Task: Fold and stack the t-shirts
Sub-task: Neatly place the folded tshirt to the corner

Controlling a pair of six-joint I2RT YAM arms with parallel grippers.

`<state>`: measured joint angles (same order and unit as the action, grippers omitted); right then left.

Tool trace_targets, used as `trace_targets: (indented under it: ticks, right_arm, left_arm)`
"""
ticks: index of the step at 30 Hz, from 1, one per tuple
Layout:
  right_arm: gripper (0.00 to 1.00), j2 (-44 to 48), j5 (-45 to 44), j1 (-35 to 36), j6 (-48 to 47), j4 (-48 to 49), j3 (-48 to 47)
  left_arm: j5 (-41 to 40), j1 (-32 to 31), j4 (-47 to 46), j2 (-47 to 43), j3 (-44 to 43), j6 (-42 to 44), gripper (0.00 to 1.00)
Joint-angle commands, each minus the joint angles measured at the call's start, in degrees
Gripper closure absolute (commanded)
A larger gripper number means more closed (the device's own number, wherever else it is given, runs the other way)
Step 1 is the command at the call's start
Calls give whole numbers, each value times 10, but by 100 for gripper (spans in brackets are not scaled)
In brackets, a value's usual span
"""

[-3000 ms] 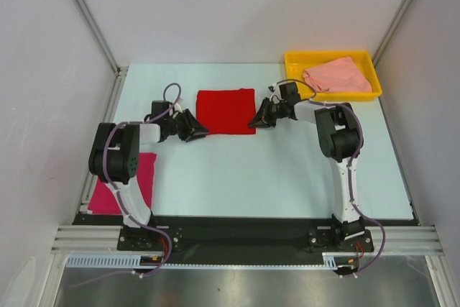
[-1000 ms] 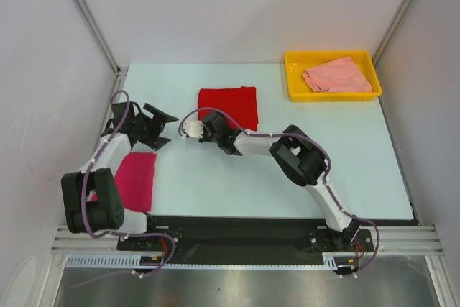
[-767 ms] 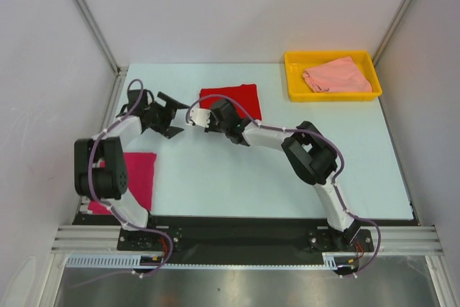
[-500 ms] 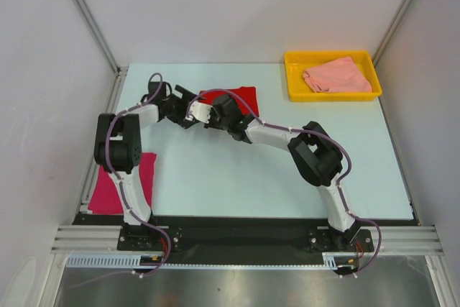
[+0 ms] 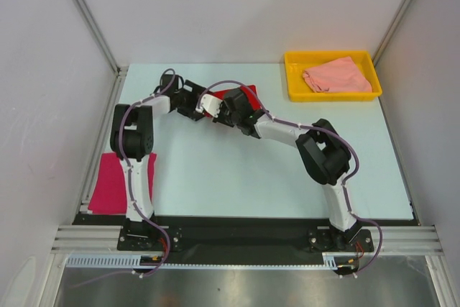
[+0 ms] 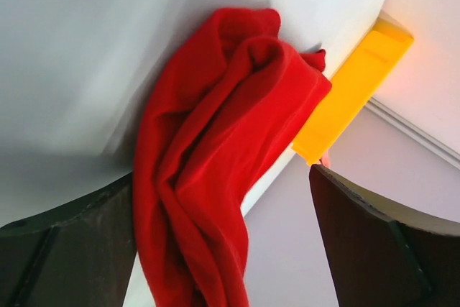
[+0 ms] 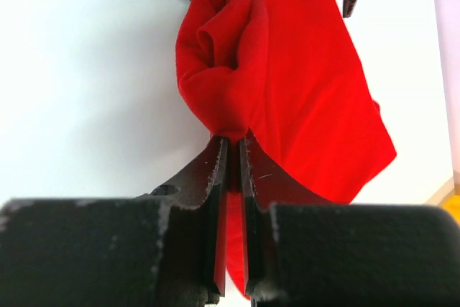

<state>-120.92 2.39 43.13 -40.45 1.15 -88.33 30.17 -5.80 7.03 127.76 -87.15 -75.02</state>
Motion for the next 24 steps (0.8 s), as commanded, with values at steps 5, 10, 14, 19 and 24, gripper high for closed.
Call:
trace_targets:
  ticks: [5, 10, 14, 19, 24]
  right_arm:
    - [100, 54, 17, -6, 27, 27, 15]
    - [100, 56, 18, -9, 34, 32, 20]
    - [100, 60, 20, -11, 36, 36, 27]
    - [100, 68, 29, -15, 42, 36, 30]
    - [100, 73, 33, -15, 49, 37, 30]
  left_arm:
    - [-59, -25, 63, 3, -14, 12, 4]
    - [-82, -32, 76, -10, 1, 15, 4]
    - [-97, -32, 78, -1, -4, 27, 11]
    - [-137, -33, 91, 1, -11, 51, 25]
    - [-156, -33, 100, 12, -38, 80, 32]
